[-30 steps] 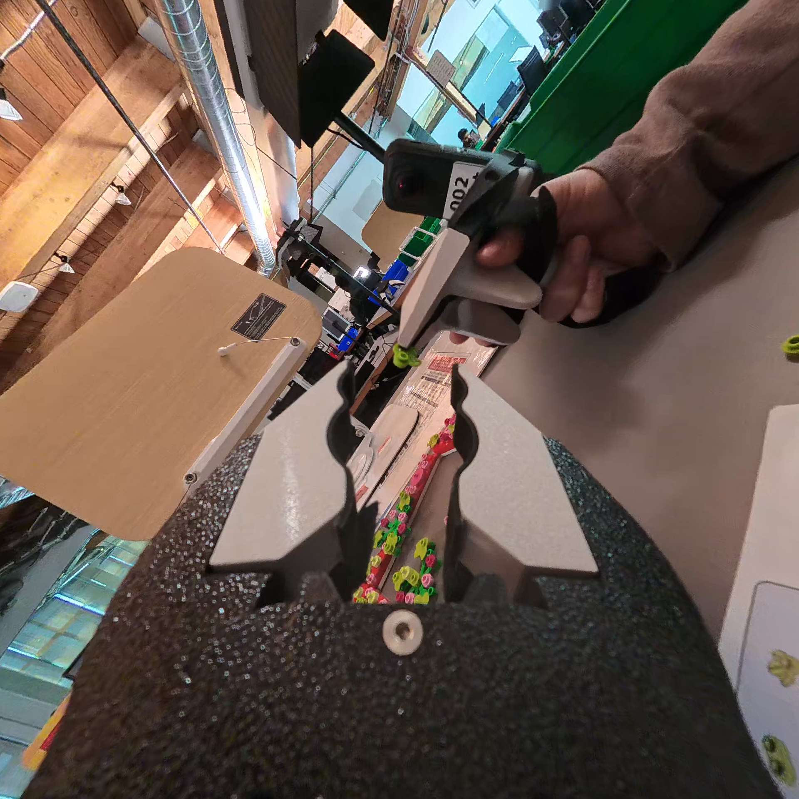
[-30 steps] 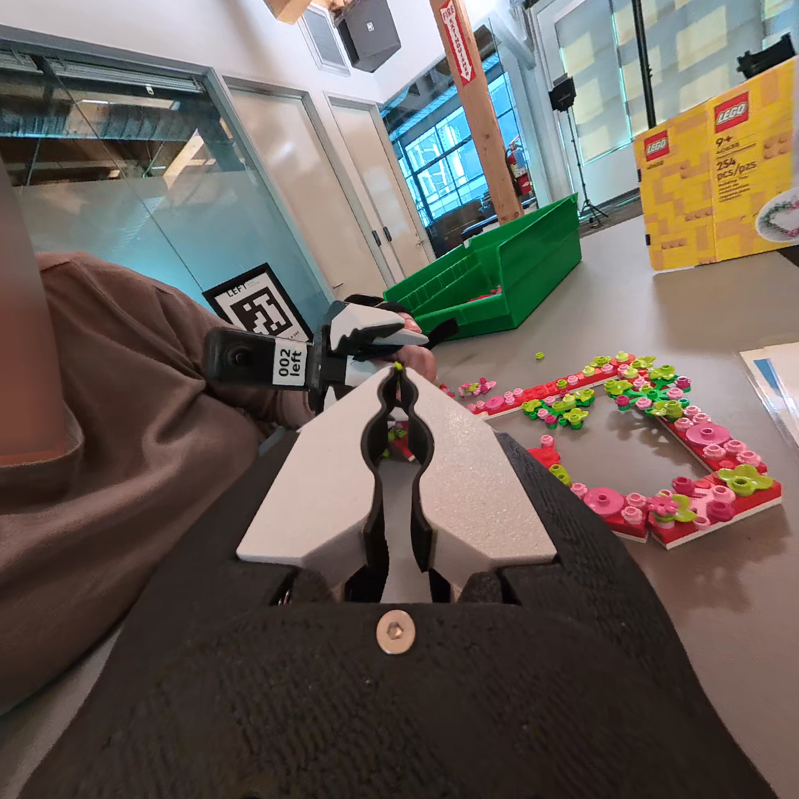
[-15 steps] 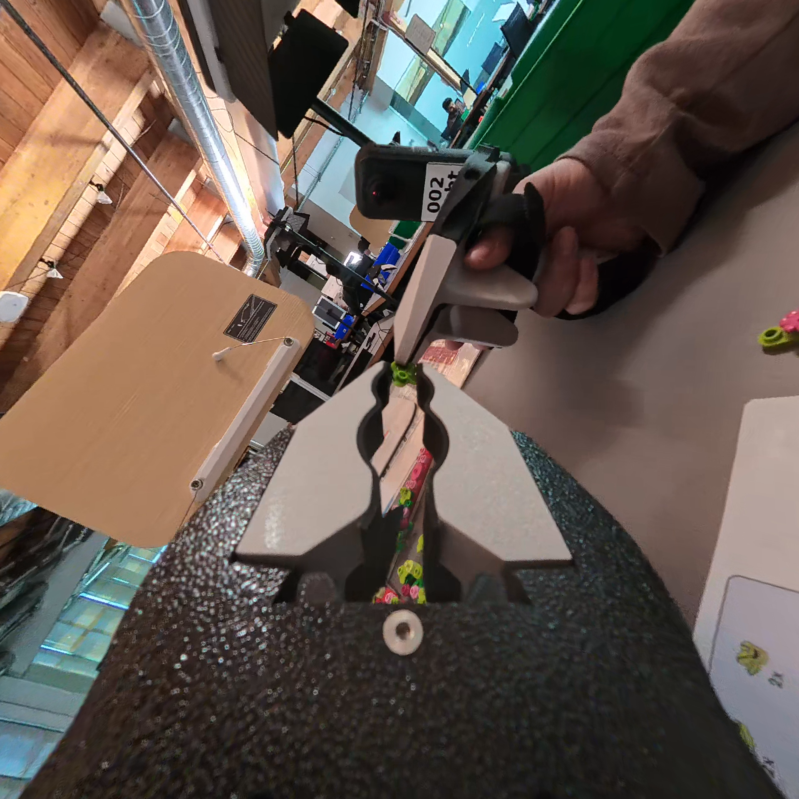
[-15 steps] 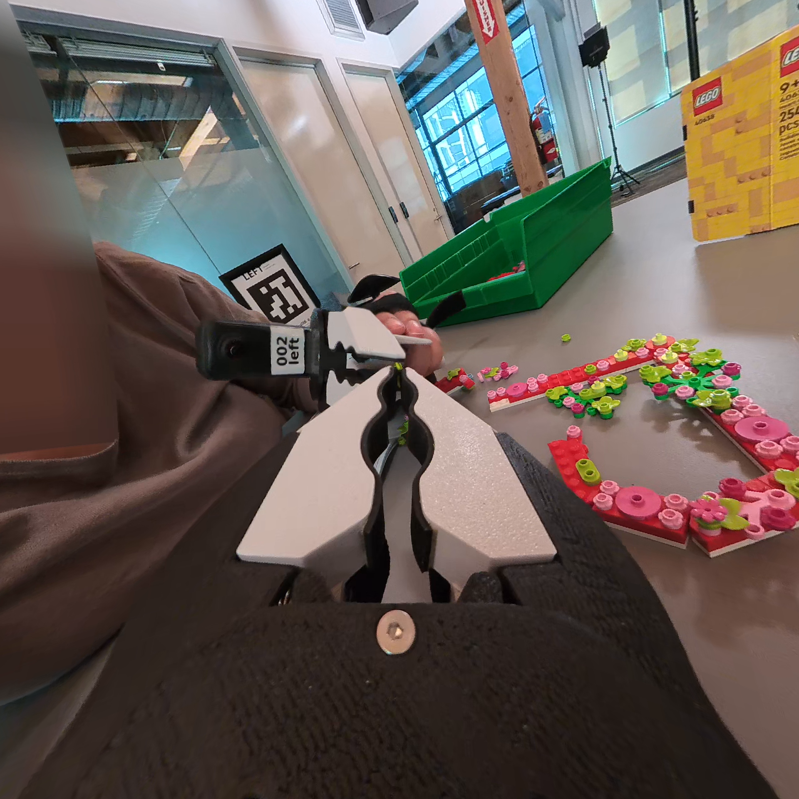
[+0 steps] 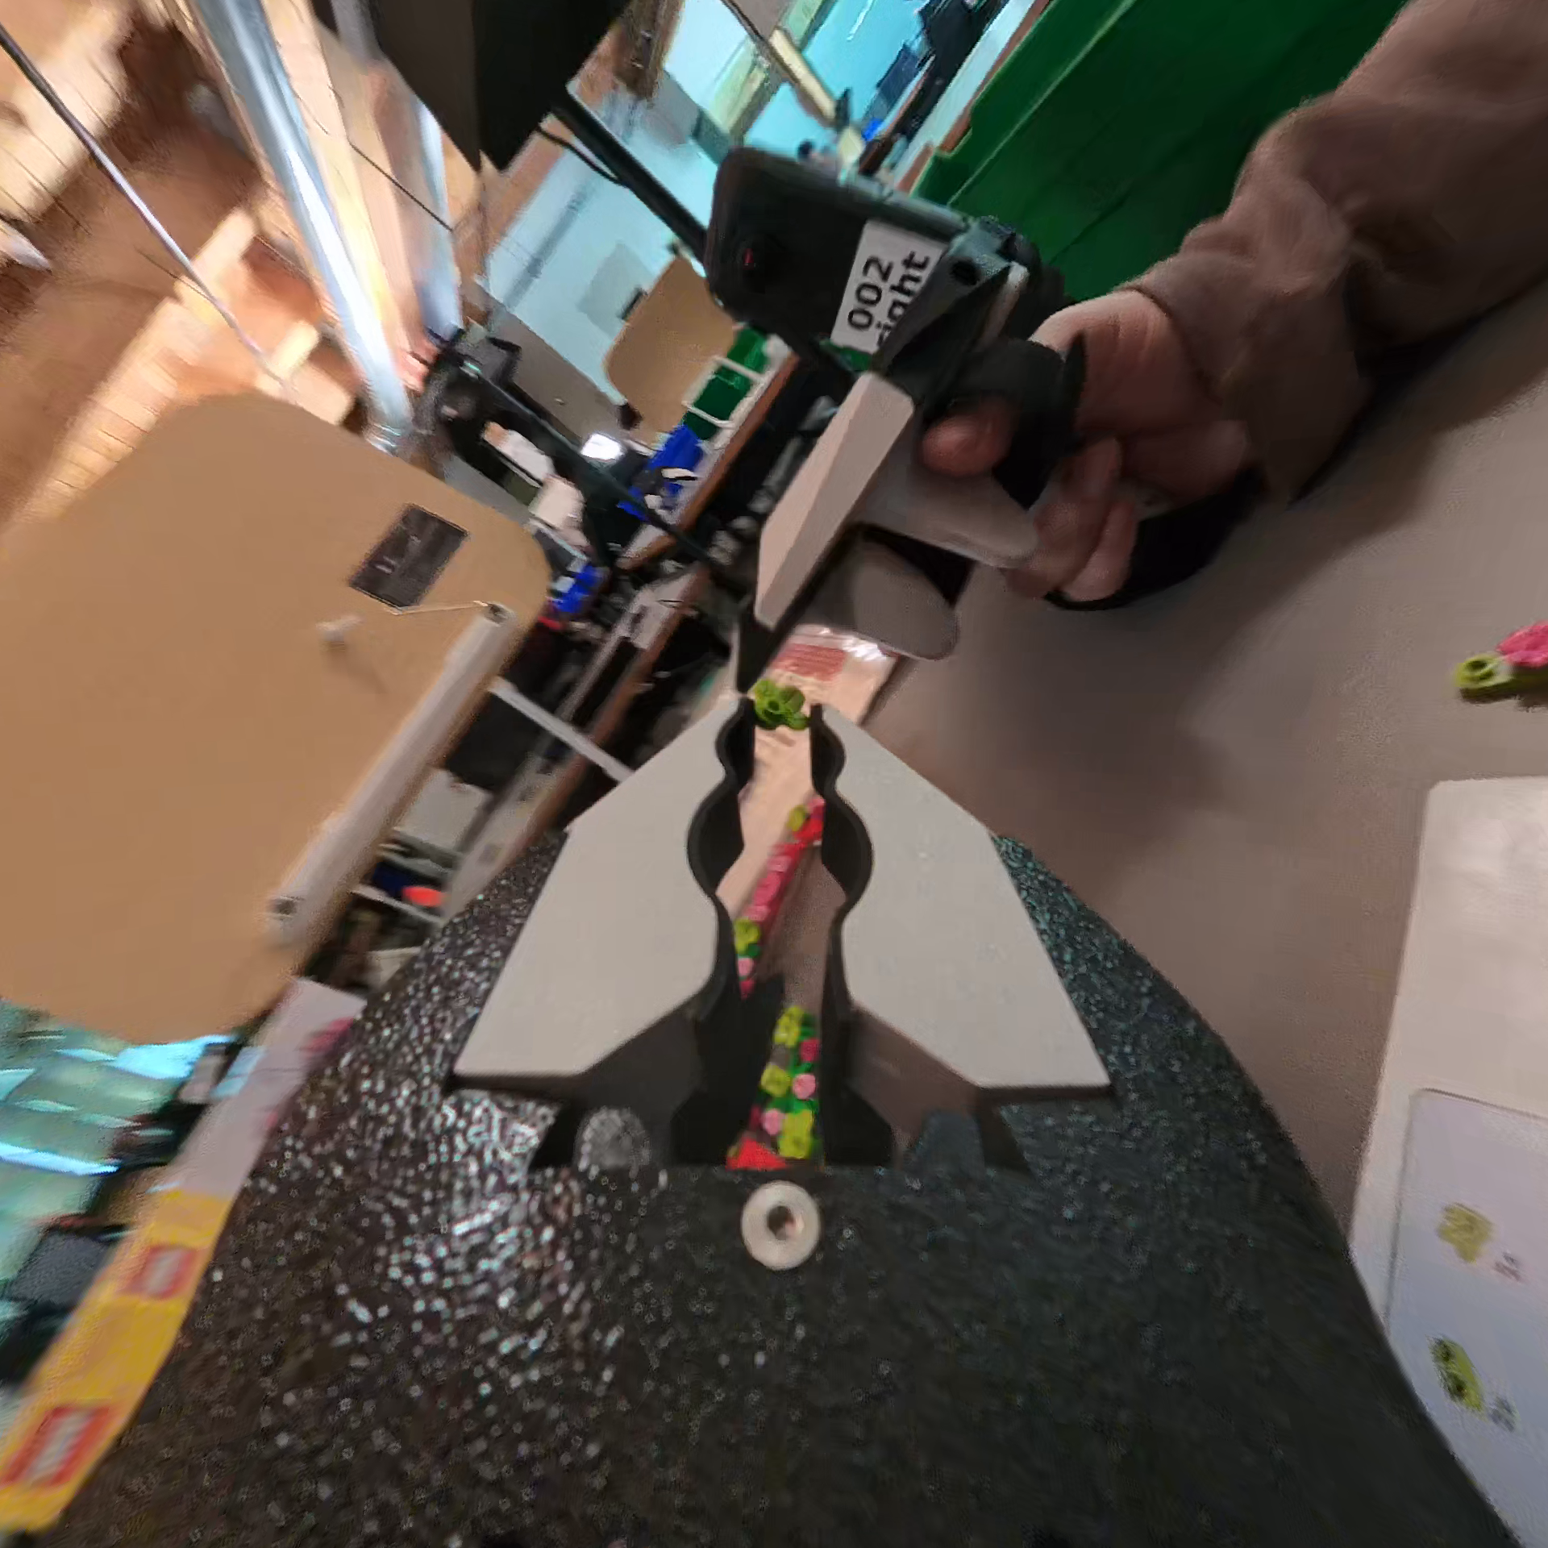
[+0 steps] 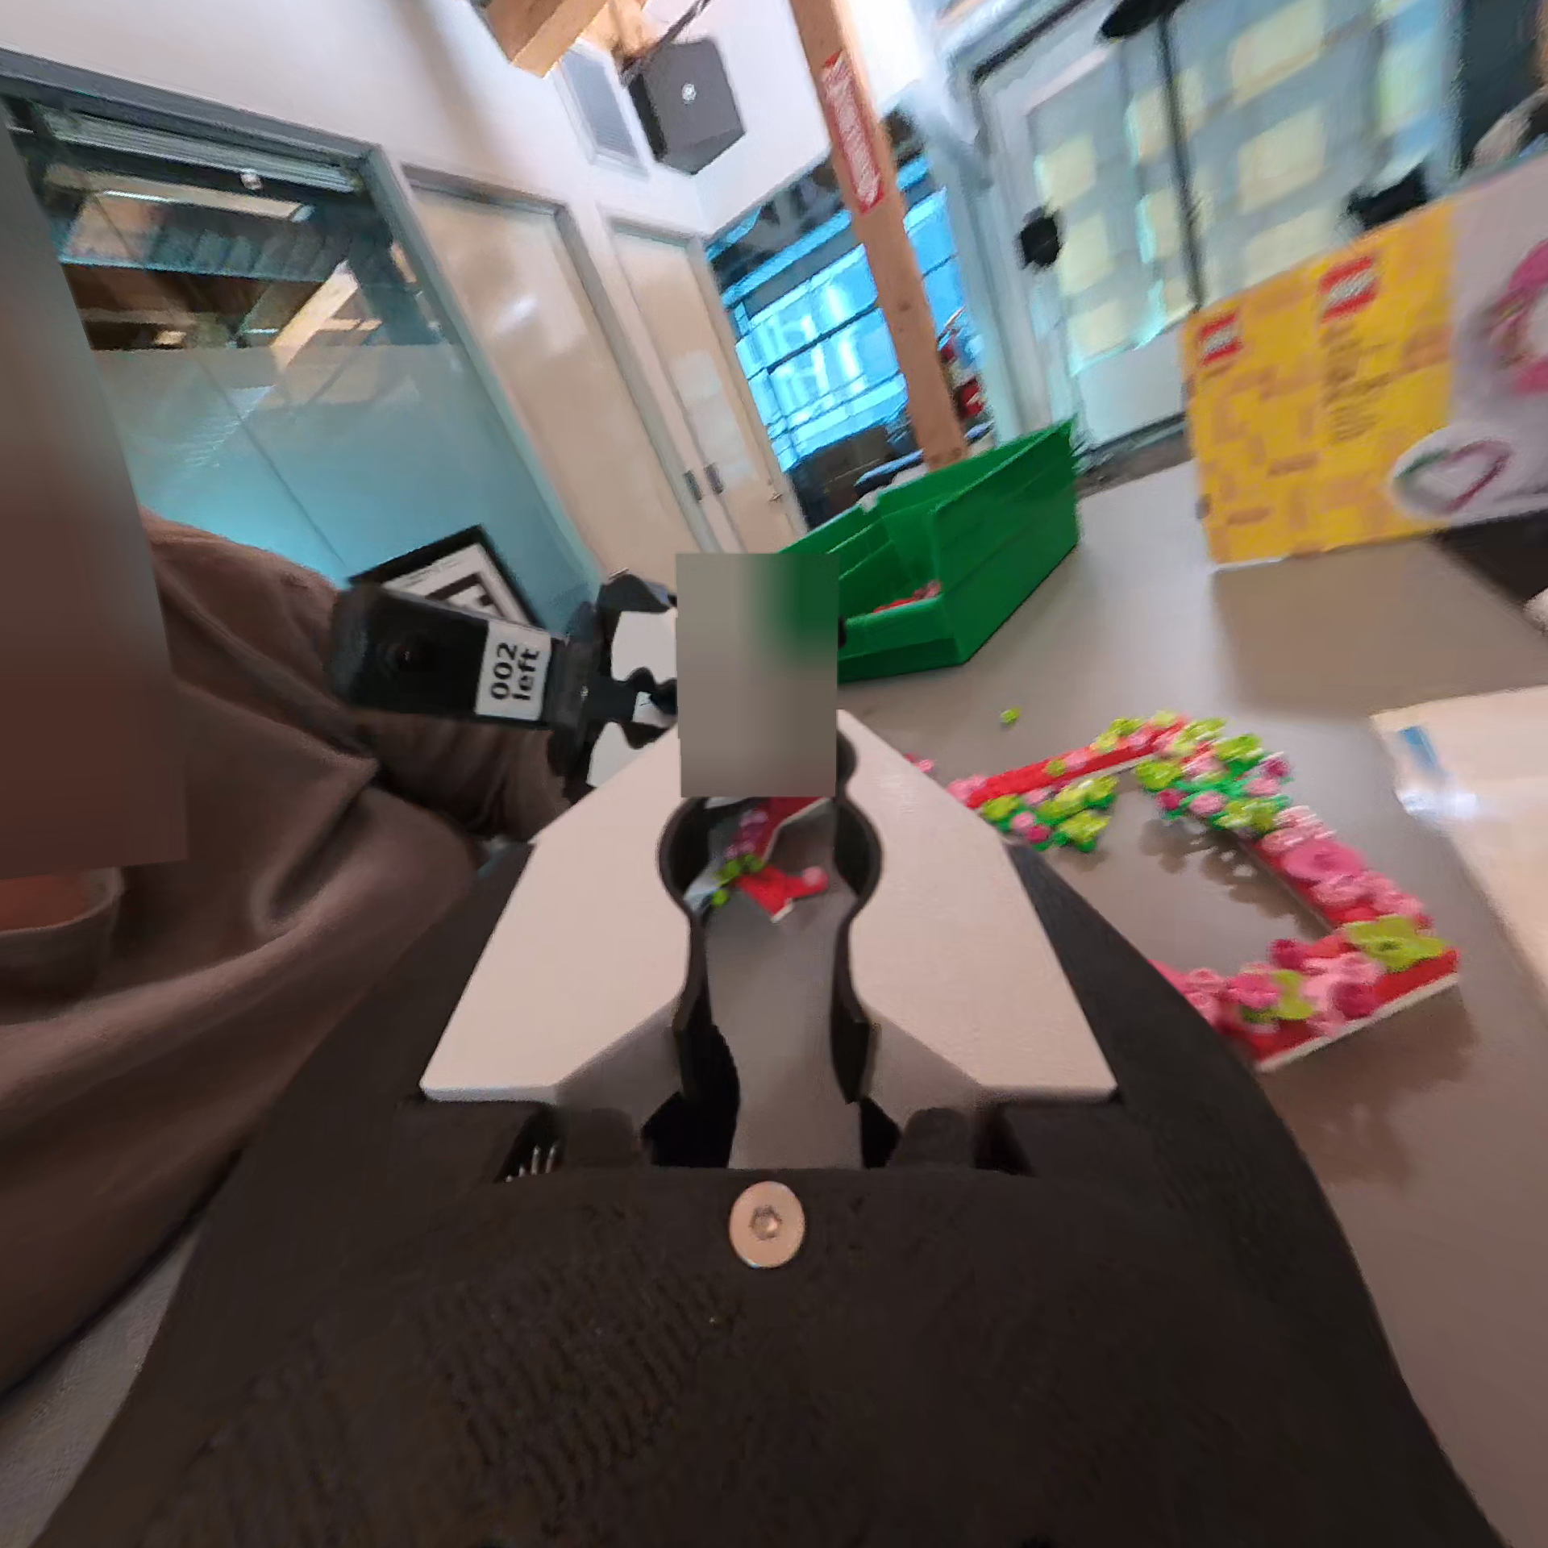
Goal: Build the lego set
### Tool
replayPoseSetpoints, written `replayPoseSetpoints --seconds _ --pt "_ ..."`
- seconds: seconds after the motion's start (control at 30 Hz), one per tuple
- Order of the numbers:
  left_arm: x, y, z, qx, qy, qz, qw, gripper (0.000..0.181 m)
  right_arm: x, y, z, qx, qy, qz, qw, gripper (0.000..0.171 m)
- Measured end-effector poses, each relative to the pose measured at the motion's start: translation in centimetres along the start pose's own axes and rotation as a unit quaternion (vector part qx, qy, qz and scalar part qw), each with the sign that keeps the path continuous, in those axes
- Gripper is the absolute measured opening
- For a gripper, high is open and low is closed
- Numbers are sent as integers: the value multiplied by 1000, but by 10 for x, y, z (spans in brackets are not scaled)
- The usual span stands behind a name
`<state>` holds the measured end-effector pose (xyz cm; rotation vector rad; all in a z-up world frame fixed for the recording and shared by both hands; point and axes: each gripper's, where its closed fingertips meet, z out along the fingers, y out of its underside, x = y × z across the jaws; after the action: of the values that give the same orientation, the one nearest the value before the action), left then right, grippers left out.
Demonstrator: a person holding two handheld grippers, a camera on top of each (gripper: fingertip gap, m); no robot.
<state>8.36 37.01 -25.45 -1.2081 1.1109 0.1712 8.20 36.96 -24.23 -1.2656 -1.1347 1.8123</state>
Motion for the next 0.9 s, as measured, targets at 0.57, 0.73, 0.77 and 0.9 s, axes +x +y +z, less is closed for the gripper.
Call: replayPoseSetpoints --seconds 0.57,0.73,0.77,0.9 --pt "31 13 -28 -17 386 -457 801 11 -11 50 18 -200 175 -697 666 13" --pt "36 14 -29 -35 396 -455 797 11 -15 53 22 -202 175 -739 618 6" --pt "36 13 -29 -34 398 -458 794 11 -16 53 22 -200 177 -747 608 7" --pt "38 16 -29 -42 398 -459 793 11 -11 57 22 -218 177 -753 596 0"
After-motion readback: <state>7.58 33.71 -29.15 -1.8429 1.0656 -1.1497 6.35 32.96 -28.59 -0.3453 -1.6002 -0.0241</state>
